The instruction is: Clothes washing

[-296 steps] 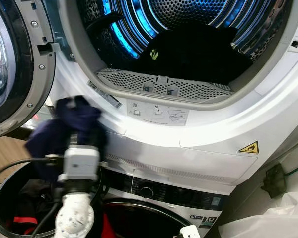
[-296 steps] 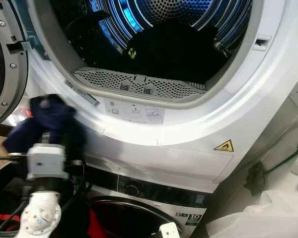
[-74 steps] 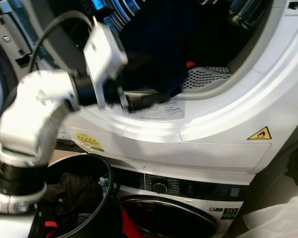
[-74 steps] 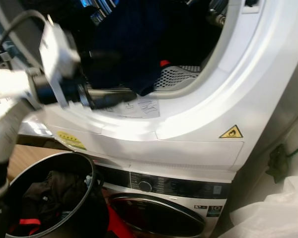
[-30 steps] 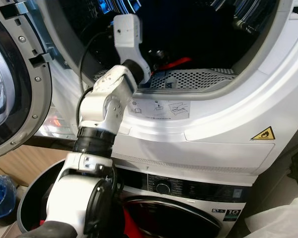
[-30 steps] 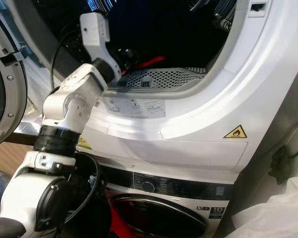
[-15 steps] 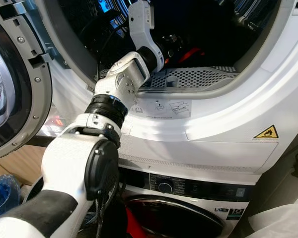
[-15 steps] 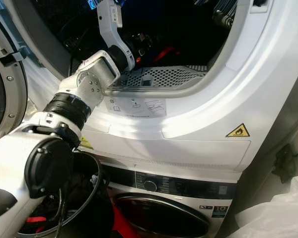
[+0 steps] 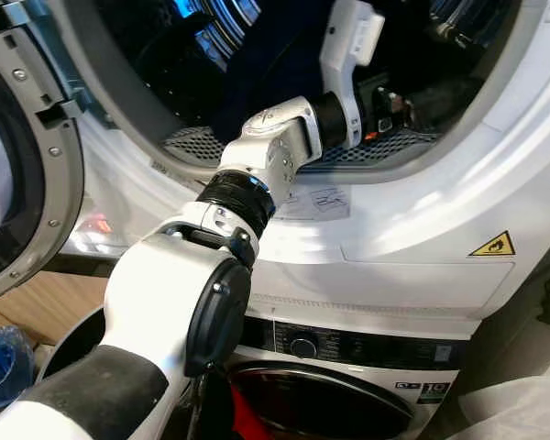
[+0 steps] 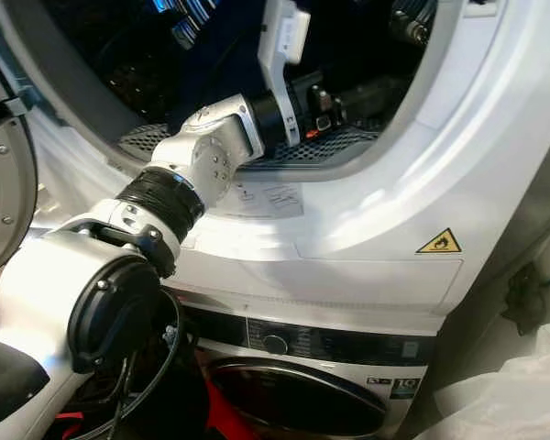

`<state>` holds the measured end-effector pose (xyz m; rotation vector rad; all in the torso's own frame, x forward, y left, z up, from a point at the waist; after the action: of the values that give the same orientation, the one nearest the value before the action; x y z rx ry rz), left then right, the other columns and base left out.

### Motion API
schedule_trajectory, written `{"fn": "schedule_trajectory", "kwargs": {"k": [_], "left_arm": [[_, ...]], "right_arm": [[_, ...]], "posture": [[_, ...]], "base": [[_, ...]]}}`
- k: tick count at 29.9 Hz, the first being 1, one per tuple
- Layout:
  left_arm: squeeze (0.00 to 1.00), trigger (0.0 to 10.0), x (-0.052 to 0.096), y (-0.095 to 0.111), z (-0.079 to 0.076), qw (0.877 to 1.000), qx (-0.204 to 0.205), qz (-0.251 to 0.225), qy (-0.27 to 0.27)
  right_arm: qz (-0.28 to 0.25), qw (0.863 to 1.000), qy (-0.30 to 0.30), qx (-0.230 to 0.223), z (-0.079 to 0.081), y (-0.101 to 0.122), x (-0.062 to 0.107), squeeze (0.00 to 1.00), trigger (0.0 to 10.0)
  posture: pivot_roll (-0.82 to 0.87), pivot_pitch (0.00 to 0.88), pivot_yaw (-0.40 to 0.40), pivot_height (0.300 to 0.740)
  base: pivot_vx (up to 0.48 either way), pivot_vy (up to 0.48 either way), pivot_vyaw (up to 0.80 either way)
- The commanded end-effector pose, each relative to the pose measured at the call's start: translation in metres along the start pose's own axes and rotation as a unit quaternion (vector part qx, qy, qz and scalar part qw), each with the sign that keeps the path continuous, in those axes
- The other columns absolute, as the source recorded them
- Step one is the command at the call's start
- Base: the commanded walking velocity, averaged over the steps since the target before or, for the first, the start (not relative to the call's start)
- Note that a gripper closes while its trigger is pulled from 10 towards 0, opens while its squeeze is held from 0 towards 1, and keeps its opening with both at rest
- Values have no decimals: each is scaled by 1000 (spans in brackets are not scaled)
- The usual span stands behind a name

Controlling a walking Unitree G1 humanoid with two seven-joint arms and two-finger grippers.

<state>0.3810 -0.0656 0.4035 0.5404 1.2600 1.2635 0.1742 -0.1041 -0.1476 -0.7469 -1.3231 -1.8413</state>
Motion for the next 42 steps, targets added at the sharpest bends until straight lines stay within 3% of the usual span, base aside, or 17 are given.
{"fn": "schedule_trajectory", "kwargs": {"k": [1,7,8,9,14,16,18,23,29,31,33,34,40,42], "left_arm": [[0,10000,-4,3,-6,999,-19,11,-28],[0,10000,-3,7,-2,999,-40,9,-19],[0,10000,19,36,13,990,-141,-5,-16],[0,10000,32,44,14,982,-187,-5,-31],[0,10000,65,34,-3,977,-210,-3,-43],[0,10000,71,42,-11,978,-205,-14,-43],[0,10000,82,64,-32,977,-205,-42,-53],[0,10000,98,70,-46,972,-228,-27,-41],[0,10000,129,31,-94,967,-216,100,-87],[0,10000,131,28,-96,966,-217,114,-85],[0,10000,146,4,-99,951,-239,183,-72],[0,10000,146,4,-99,951,-239,183,-72],[0,10000,180,-62,-127,941,-168,289,-62],[0,10000,198,-91,-141,930,-145,329,-72]], "right_arm": [[21,1000,2,-7,5,-15,2,0,10000],[21,1000,2,-8,6,-15,1,0,10000],[19,1000,7,-10,10,-11,0,0,10000],[18,1000,9,-11,12,-10,-1,0,10000],[14,1000,10,-14,13,-7,-2,0,10000],[14,1000,9,-14,13,-6,-2,0,10000],[12,1000,10,-13,12,-2,-3,0,10000],[8,1000,13,-5,12,2,-4,0,10000],[1,1000,13,-5,11,11,-6,0,10000],[0,1000,13,-4,11,12,-6,0,10000],[-1,1000,15,-3,11,16,-6,0,10000],[-1,1000,15,-3,11,16,-6,0,10000],[-13,1000,17,-3,11,26,-8,0,10000],[-15,1000,17,-2,11,28,-8,0,10000]], "posture": [[-30,86,167,740],[-15,83,164,740],[21,51,171,740],[22,49,171,740],[30,22,166,740],[41,17,161,740],[72,14,150,740],[86,8,145,740],[116,4,128,740],[127,1,126,740],[138,0,125,740],[138,0,125,740],[139,0,124,740],[137,0,123,740]], "base": [[0,0,0],[0,0,0],[0,0,0],[0,0,0],[0,0,0],[0,0,0],[0,0,0],[0,0,0],[0,0,0],[0,0,0],[0,0,0],[0,0,0],[0,0,0],[0,0,0]]}}
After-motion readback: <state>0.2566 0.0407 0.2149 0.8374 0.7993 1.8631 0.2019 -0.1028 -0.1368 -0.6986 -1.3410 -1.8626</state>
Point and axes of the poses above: a point about 5 cm out from each wrist's last joint towards the gripper, its own x axis pointing back from the gripper into the wrist, its own y axis along the axis of the wrist's last joint, z = x × y, the point moved 6 cm from there along -x, pointing out of the wrist towards the gripper, and after that the axes turned 9 degrees about -x, right-handed, at the moved point
